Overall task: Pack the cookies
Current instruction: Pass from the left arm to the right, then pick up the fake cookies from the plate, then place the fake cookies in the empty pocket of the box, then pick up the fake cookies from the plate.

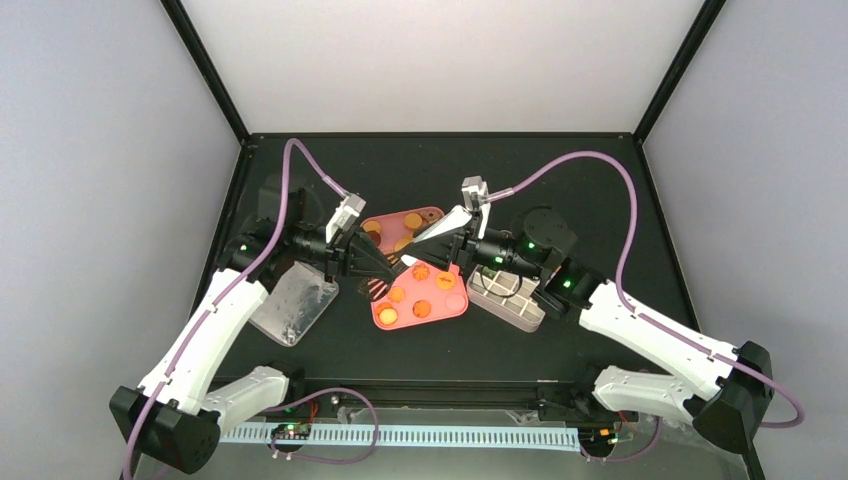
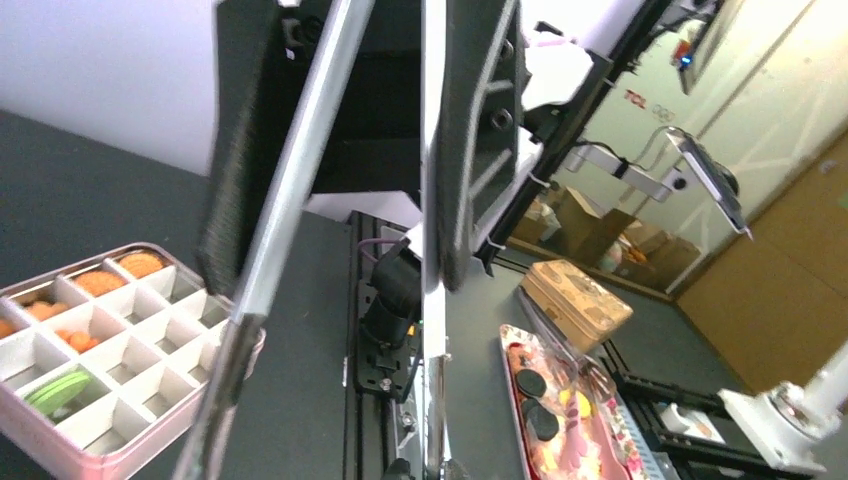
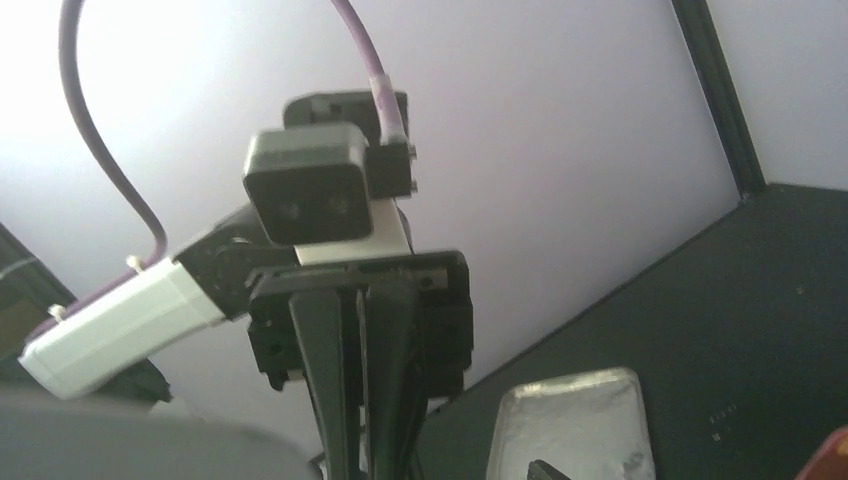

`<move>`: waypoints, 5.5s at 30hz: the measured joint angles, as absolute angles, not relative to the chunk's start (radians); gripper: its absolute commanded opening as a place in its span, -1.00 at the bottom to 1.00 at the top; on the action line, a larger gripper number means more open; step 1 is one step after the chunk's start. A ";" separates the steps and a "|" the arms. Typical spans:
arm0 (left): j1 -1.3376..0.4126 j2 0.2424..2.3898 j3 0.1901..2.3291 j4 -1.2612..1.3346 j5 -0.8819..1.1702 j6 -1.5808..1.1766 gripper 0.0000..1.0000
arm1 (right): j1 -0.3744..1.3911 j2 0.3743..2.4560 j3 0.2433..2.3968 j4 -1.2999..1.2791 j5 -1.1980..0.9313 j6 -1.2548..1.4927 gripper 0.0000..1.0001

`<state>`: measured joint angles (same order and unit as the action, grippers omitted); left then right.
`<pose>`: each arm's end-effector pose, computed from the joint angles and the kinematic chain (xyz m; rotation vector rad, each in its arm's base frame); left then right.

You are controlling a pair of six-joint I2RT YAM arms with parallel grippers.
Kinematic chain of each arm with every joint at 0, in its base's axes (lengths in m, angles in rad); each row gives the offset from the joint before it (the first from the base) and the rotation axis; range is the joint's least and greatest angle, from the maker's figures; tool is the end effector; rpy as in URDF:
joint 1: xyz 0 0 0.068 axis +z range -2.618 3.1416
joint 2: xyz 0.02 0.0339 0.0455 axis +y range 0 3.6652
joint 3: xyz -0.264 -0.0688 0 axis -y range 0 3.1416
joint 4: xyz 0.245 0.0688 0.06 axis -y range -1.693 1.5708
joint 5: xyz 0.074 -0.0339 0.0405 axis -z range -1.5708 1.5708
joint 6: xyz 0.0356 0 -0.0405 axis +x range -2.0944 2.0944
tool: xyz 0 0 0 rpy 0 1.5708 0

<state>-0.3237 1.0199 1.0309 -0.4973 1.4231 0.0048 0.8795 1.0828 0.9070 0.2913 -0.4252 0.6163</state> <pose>0.1748 -0.0958 0.3641 1.1658 1.5548 -1.6330 0.1504 0.2048 0.3752 -0.5999 1.5497 1.4888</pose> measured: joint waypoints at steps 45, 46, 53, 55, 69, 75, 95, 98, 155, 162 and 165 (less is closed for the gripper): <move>0.223 1.082 0.885 -0.701 0.672 0.522 0.06 | 1.078 1.654 1.088 0.065 0.217 0.262 -0.15; 0.223 1.082 0.885 -0.704 0.680 0.523 0.06 | 1.079 1.656 1.088 0.067 0.221 0.263 -0.15; 0.223 1.082 0.885 -0.710 0.713 0.523 0.06 | 1.082 1.658 1.072 0.081 0.225 0.266 -0.16; 0.223 1.082 0.886 -0.711 0.721 0.523 0.06 | 1.083 1.658 1.061 0.082 0.224 0.268 -0.16; 0.223 1.082 0.886 -0.730 0.742 0.524 0.05 | 1.087 1.665 1.052 0.125 0.234 0.274 -0.52; 0.223 1.082 0.886 -0.733 0.742 0.525 0.05 | 1.088 1.659 1.052 0.112 0.250 0.271 -0.58; 0.225 1.082 0.886 -0.733 0.751 0.525 0.05 | 0.962 1.217 0.938 -0.023 0.447 0.181 -0.57; 0.226 1.082 0.886 -0.734 0.755 0.525 0.05 | 0.896 1.151 0.874 -0.054 0.467 0.188 -0.55; 0.230 1.101 0.893 -0.762 0.770 0.533 0.05 | 0.932 1.223 0.929 -0.036 0.330 0.205 -0.19; 0.269 1.102 0.895 -0.783 0.767 0.557 0.06 | 0.933 1.419 0.999 0.013 0.265 0.223 -0.19; 0.281 1.102 0.895 -0.797 0.767 0.569 0.06 | 0.934 1.489 1.037 0.028 0.249 0.223 -0.19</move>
<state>0.2813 1.1015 0.8951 -0.7967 0.7666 0.5690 0.9340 1.4895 1.0374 0.0284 0.2489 0.2234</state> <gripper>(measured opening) 0.527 0.408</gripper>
